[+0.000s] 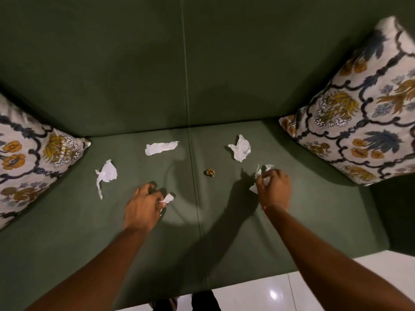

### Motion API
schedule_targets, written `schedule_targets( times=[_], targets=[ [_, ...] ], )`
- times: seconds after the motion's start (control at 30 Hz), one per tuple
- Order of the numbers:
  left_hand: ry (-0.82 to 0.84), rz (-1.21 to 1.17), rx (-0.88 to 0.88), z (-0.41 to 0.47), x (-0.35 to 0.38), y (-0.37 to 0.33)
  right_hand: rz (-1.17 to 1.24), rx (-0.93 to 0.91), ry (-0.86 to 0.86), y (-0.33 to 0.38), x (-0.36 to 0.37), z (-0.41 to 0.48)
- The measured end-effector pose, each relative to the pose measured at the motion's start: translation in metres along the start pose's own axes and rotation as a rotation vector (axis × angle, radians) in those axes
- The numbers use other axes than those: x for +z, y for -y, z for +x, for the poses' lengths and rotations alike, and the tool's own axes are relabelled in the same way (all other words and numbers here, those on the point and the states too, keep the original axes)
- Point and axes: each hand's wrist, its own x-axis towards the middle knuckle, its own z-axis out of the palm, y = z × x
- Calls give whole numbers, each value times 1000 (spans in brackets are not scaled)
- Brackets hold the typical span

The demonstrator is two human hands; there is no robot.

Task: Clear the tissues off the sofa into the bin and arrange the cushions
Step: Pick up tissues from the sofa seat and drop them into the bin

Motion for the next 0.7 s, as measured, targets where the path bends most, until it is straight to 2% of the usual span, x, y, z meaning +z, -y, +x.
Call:
schedule_targets(
  times=[0.13, 0.23, 0.33, 0.5, 0.7],
  targets=[
    [61, -26, -80, -5, 13, -5, -143, -24, 177, -8, 9, 26],
    [49, -67, -120, -12, 20, -6, -118, -66, 178, -12, 24, 22],
    [-5, -88, -130, -13, 17, -8, -36, -88, 140, -14, 32, 18],
    [-52, -177, -192, -12, 9, -8, 146, 100, 179, -8, 29, 5],
    [-98, -423, -310, -40, 6, 19, 411, 123, 294, 43, 46, -80]
  ],
)
